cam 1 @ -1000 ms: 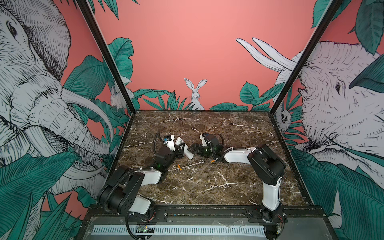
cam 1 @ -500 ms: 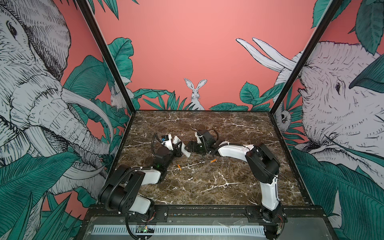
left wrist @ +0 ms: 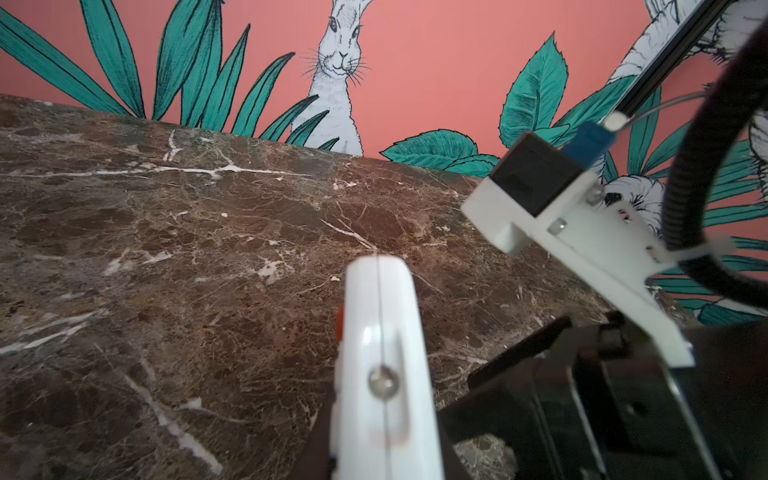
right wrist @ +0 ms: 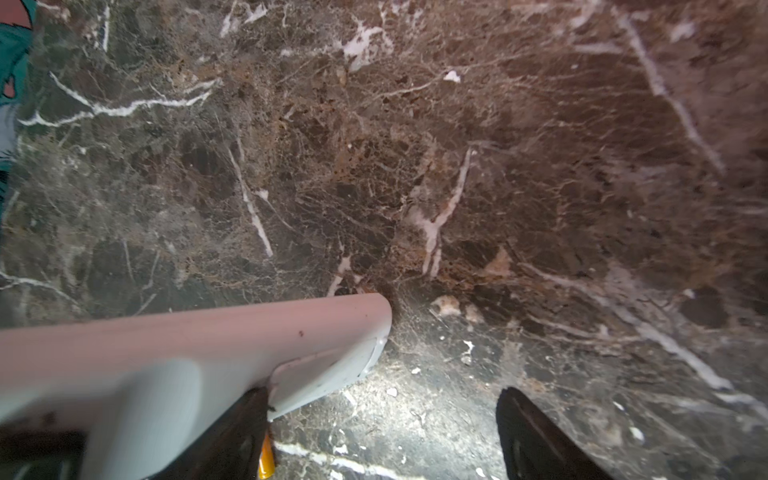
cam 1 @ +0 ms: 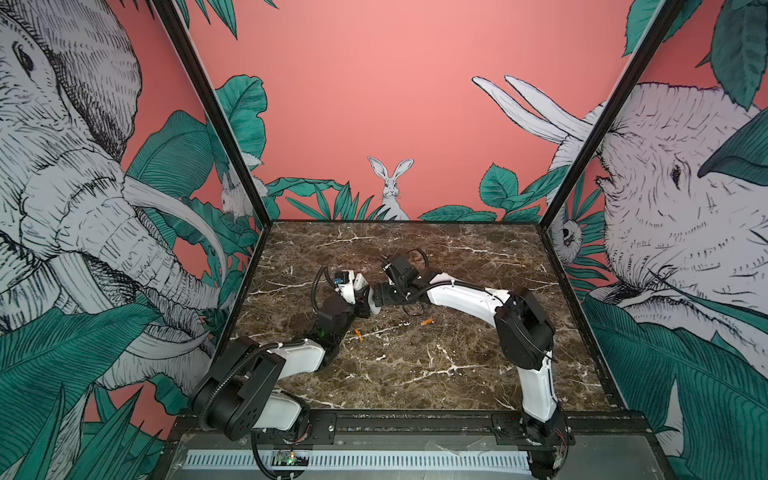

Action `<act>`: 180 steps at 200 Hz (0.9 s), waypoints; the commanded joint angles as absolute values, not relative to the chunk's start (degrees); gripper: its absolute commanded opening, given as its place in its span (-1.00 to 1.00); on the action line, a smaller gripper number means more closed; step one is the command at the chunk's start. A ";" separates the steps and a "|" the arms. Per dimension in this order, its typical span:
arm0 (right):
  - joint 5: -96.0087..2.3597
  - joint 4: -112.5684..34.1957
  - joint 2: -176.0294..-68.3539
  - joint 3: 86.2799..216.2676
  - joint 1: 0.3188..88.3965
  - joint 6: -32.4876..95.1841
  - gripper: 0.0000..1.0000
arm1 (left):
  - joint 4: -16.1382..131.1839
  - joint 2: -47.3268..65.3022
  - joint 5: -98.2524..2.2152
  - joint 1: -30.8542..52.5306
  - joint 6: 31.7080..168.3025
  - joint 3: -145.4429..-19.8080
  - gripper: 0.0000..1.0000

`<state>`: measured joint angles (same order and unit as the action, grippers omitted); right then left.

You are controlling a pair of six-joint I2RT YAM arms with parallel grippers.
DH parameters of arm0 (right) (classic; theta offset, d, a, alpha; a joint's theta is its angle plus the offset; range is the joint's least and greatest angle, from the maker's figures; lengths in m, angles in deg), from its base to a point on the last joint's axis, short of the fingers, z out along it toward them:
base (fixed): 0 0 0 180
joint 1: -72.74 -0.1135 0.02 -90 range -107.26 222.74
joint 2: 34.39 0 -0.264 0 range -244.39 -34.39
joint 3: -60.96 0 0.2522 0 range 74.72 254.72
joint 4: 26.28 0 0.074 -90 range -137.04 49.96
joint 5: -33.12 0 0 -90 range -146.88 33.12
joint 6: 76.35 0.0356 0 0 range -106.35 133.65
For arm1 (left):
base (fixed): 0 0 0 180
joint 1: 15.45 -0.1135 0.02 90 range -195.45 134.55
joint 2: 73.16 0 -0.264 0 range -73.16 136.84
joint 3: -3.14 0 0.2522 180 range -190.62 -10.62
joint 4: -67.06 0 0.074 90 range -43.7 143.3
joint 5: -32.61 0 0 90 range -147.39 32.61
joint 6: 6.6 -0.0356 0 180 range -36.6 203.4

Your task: Load the batteries into the remote control

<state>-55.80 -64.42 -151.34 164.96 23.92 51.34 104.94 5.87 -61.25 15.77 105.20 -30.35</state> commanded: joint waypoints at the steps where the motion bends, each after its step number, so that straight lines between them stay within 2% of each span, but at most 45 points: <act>1: -63.15 -73.83 -155.46 162.35 23.85 48.23 0.70 | 100.69 4.36 -56.35 18.20 102.75 -30.90 -1.00; 180: -57.70 -64.07 -146.63 150.76 28.13 48.99 0.70 | 96.19 6.73 -60.33 18.19 101.52 -34.05 -1.00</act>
